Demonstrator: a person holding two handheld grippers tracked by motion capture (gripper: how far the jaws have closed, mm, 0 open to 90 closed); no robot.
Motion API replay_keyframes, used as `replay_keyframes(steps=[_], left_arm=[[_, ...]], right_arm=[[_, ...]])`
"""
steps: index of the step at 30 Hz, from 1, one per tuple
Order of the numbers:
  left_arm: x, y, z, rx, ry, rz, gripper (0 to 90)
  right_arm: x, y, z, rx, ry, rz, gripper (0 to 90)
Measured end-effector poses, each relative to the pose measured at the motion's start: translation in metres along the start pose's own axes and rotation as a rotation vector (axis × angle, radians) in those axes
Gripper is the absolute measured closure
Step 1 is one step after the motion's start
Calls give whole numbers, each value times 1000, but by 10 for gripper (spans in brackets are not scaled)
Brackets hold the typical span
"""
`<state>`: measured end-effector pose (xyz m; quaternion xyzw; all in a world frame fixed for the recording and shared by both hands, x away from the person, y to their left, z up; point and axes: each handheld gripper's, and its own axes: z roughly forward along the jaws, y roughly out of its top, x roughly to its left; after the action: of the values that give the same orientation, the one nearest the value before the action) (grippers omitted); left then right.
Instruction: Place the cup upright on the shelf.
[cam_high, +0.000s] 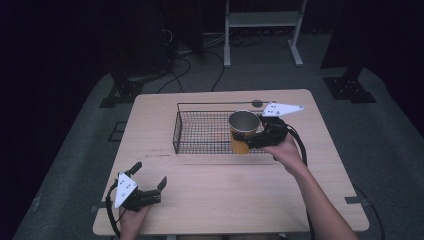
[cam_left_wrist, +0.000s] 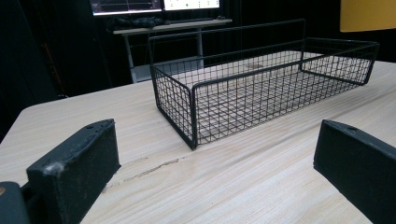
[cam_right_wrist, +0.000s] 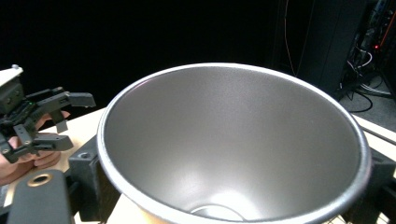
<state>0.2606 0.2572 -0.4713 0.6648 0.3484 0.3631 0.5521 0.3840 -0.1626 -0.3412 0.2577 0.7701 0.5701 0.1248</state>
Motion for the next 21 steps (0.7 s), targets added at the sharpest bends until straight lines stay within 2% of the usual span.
replay_keyframes(steps=[21], left_arm=[[1,0,0,0,0,-7,0]], right_arm=[[-29,21,19,24,-13,-5,125]])
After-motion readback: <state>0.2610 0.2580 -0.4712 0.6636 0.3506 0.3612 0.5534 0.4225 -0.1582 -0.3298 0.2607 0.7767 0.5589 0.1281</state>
